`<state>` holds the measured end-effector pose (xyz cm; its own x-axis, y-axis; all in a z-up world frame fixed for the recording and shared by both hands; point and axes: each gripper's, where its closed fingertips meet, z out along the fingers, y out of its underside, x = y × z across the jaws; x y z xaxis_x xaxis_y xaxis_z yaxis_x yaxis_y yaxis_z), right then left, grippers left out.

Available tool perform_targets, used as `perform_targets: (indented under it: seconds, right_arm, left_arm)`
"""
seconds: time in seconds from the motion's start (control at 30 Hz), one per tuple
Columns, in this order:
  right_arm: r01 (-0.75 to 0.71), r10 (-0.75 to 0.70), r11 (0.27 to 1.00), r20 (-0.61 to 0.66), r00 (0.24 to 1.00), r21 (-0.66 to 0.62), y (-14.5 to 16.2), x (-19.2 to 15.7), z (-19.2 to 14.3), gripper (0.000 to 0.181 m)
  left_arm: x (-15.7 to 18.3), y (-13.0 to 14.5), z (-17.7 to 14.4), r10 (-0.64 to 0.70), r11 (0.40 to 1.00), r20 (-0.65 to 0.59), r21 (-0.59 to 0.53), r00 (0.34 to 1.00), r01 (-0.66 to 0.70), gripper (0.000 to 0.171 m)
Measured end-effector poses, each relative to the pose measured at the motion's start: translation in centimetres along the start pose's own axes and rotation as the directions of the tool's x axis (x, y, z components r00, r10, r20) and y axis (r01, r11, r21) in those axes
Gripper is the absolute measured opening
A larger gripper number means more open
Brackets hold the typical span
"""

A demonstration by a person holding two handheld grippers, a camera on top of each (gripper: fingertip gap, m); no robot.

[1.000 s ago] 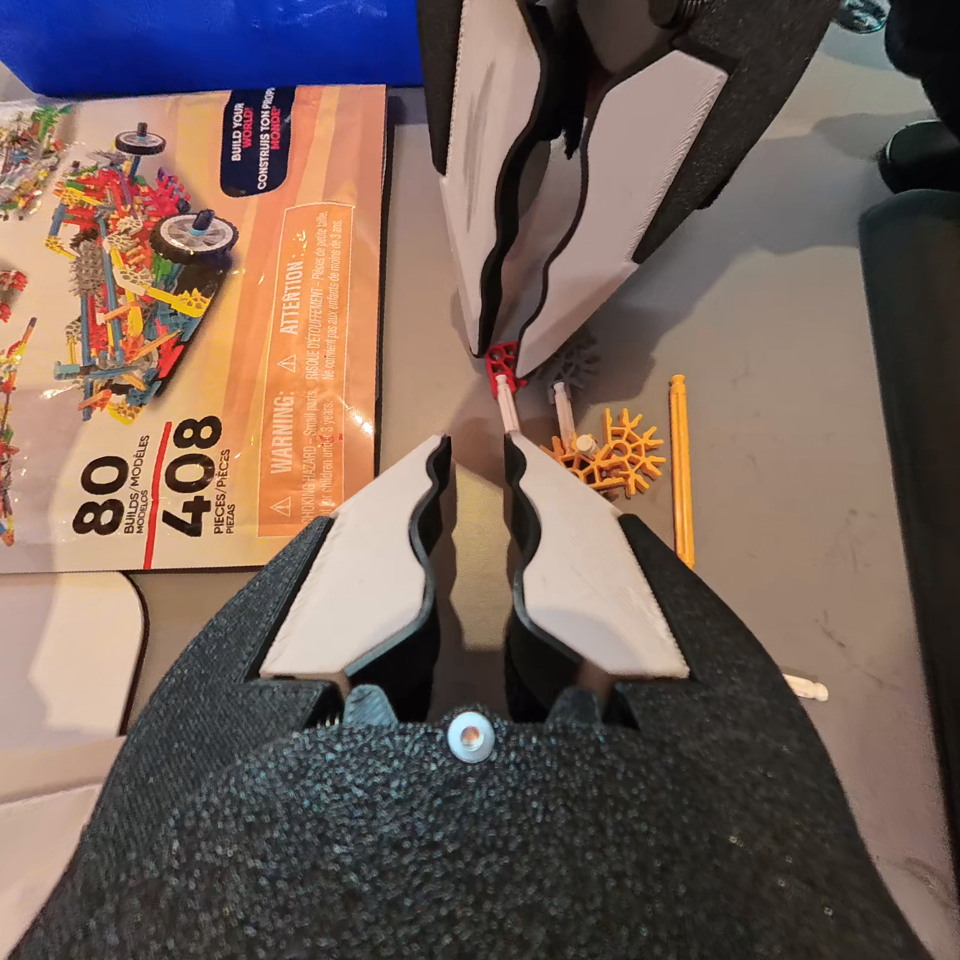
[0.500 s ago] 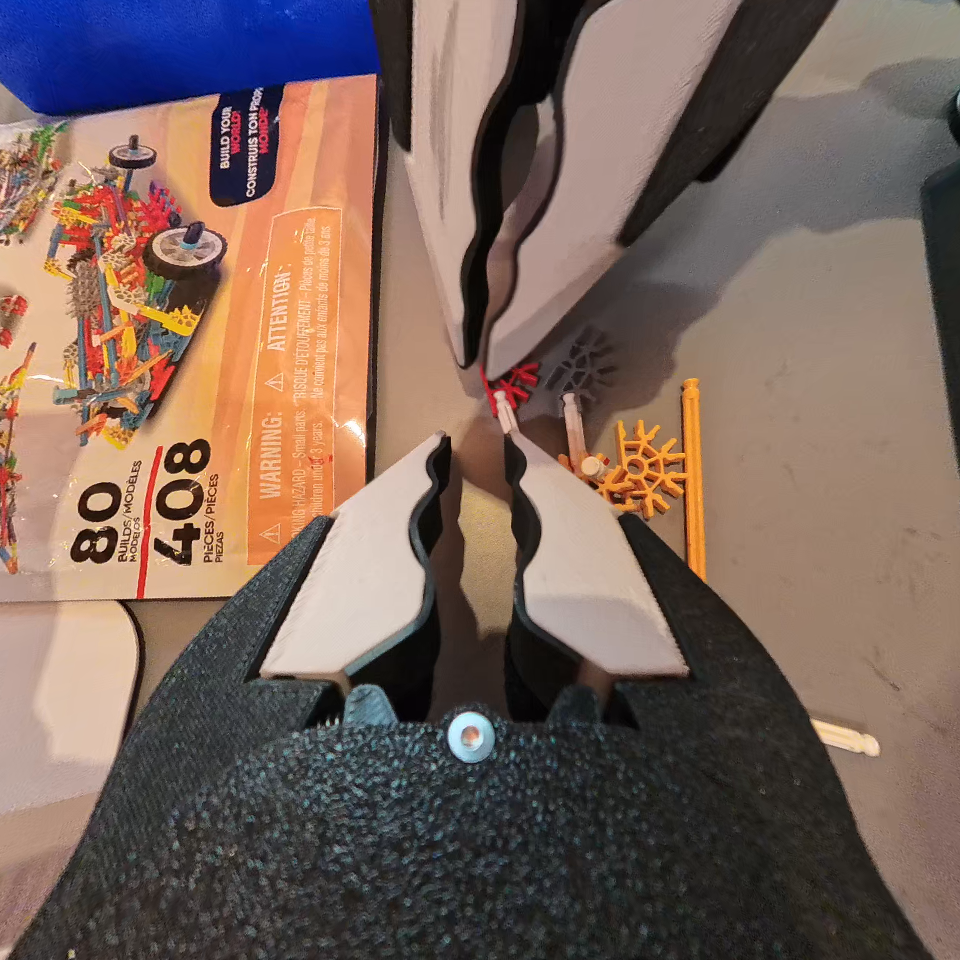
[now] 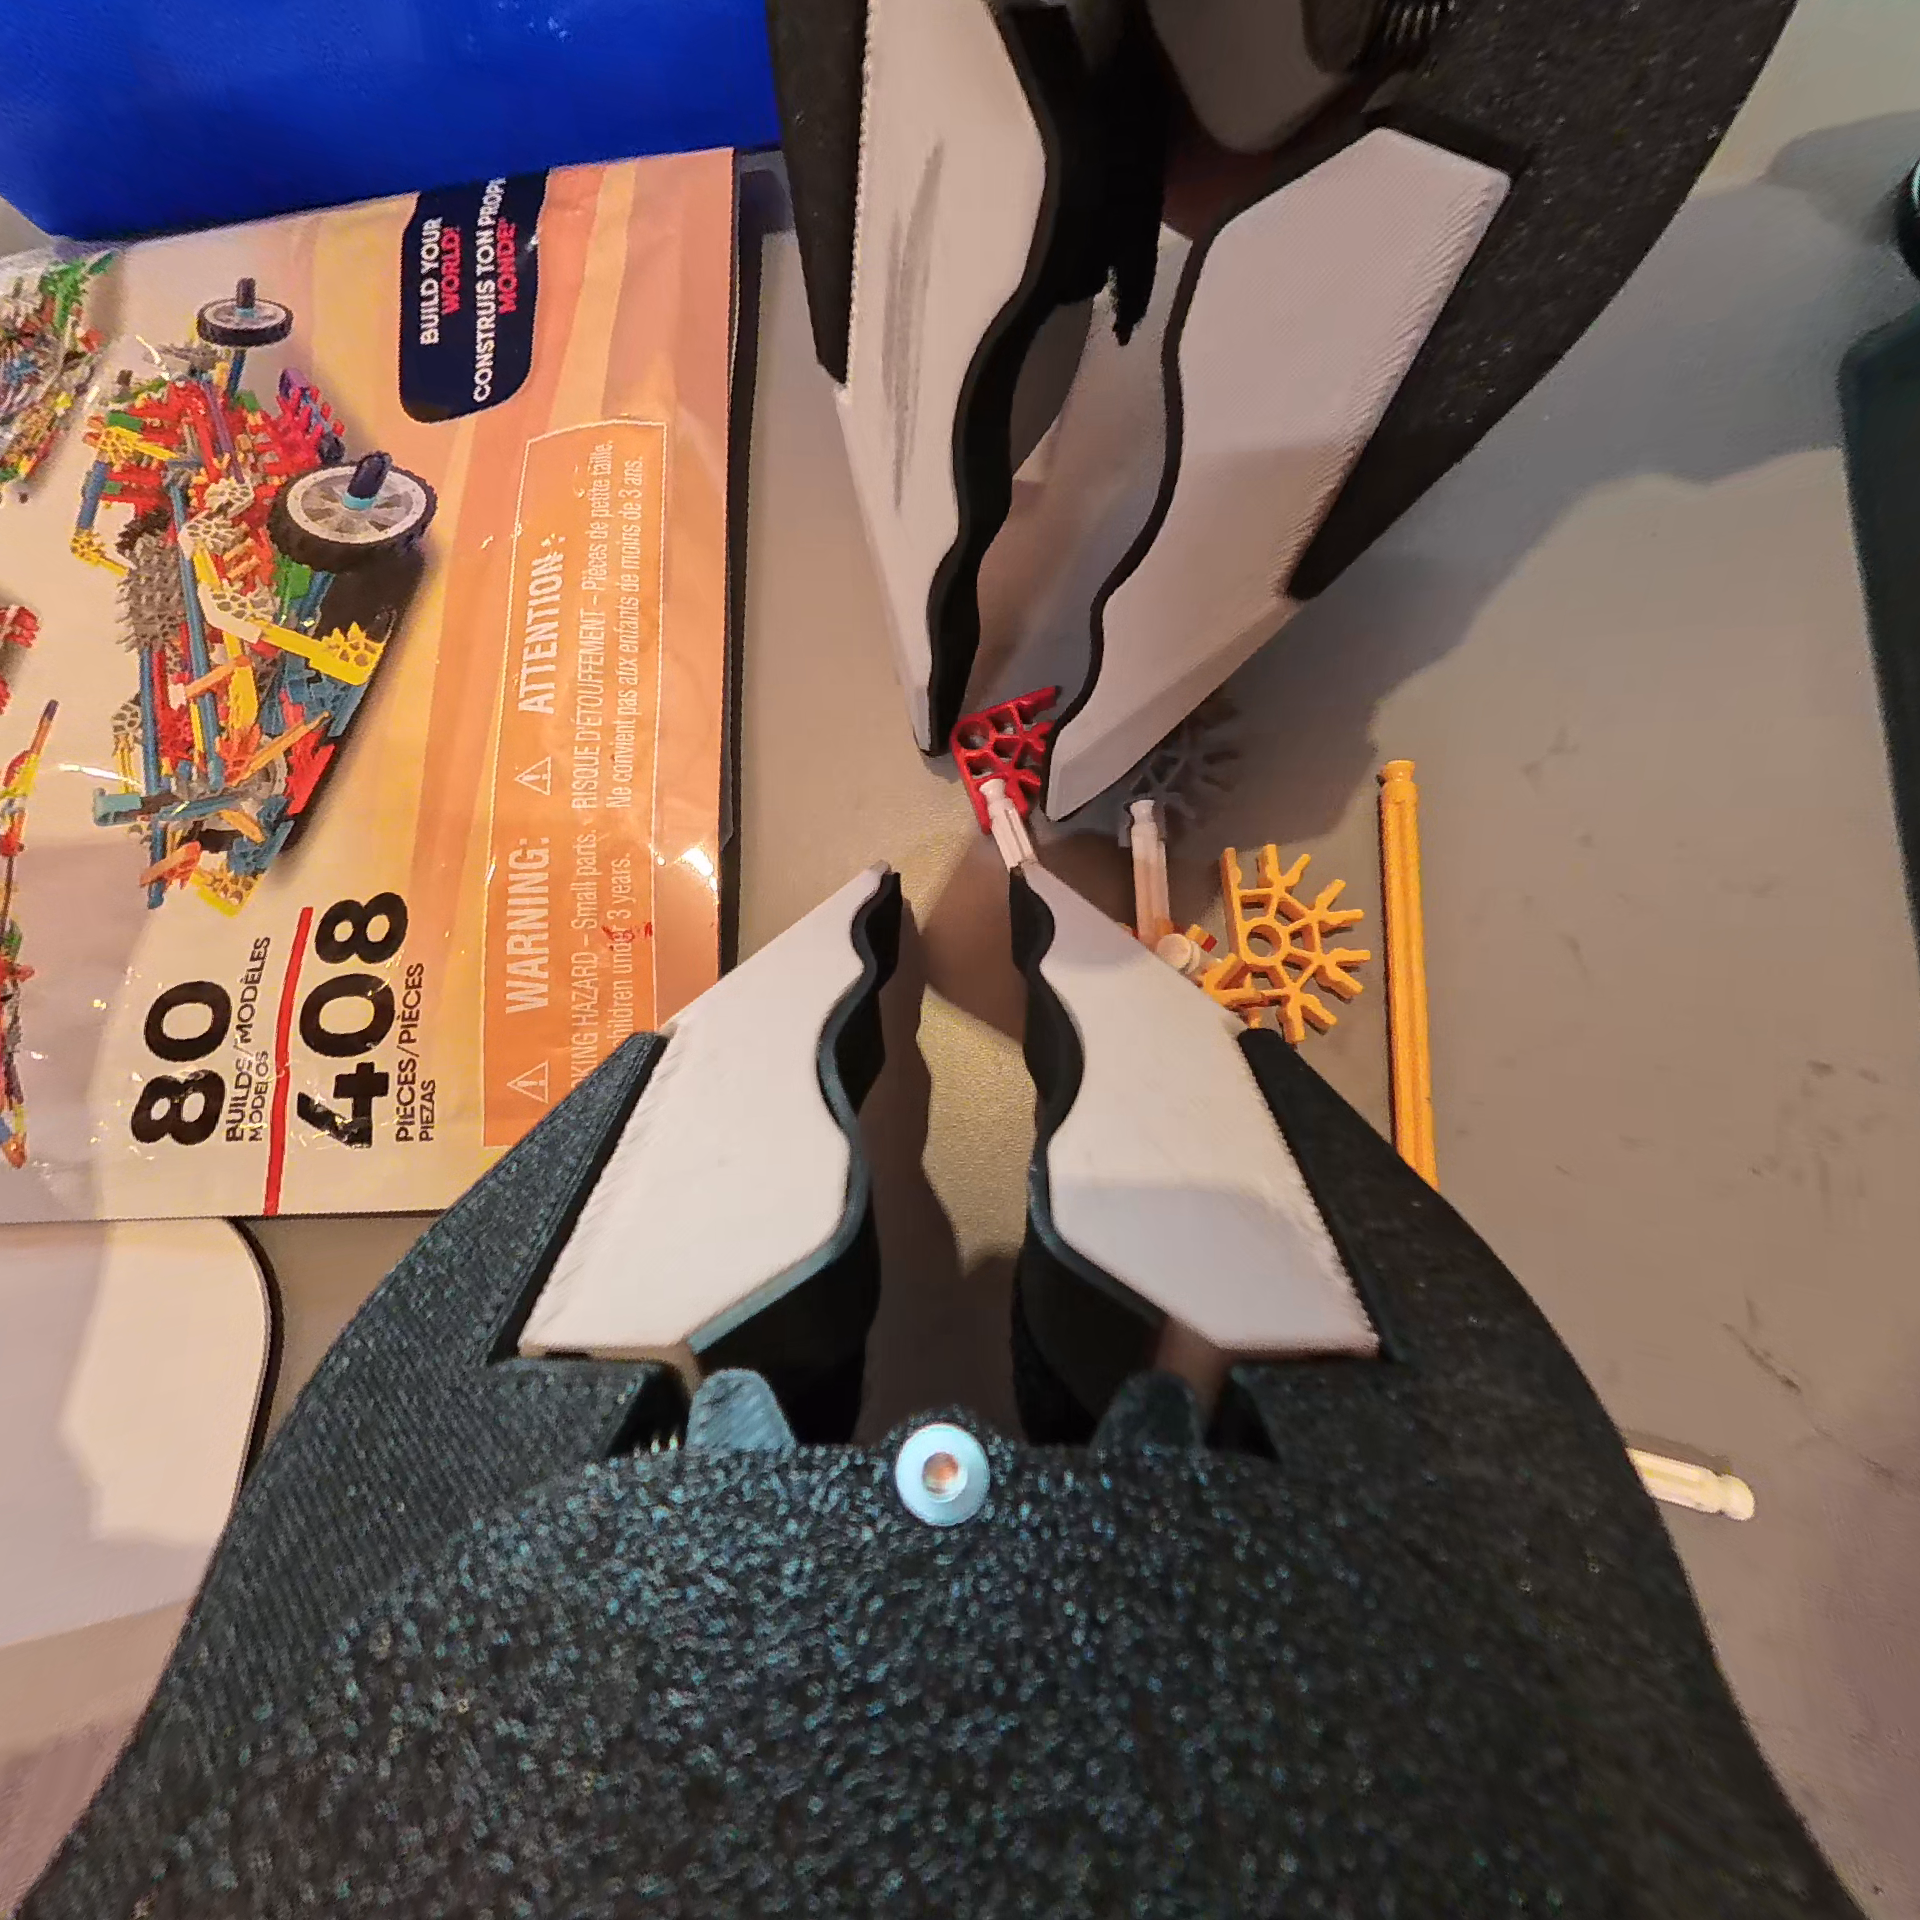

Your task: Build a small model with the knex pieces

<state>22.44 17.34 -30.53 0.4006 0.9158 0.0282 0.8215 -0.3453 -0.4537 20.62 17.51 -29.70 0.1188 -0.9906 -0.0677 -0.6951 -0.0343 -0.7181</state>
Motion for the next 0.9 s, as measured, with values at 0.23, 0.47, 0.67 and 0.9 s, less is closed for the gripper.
perform_targets:
  seconds: [0.23,0.47,0.67,0.9]
  right_arm:
    - [0.038,-0.037,0.999,-0.065,0.997,0.018,-0.5,0.8,-0.7,0.023]
    - [0.167,-0.160,0.985,-0.136,0.978,0.039,-2.6,0.7,-2.4,0.023]
    - [0.216,-0.208,0.976,-0.177,0.962,0.028,-3.2,0.8,-3.0,0.023]
    - [0.082,-0.046,0.971,-0.162,0.986,0.225,-3.9,1.0,-5.3,0.029]
  left_arm:
    - [-0.3,-0.5,-0.2,-0.039,0.998,-0.012,0.038,0.999,0.039,0.020]
    - [0.2,-1.8,-0.7,-0.121,0.985,-0.096,0.111,0.988,0.131,0.016]
    - [-0.2,-2.2,-1.1,-0.133,0.978,-0.097,0.148,0.986,0.146,0.006]
    - [-0.4,-3.3,-1.6,-0.139,0.965,-0.093,0.210,0.986,0.156,0.005]
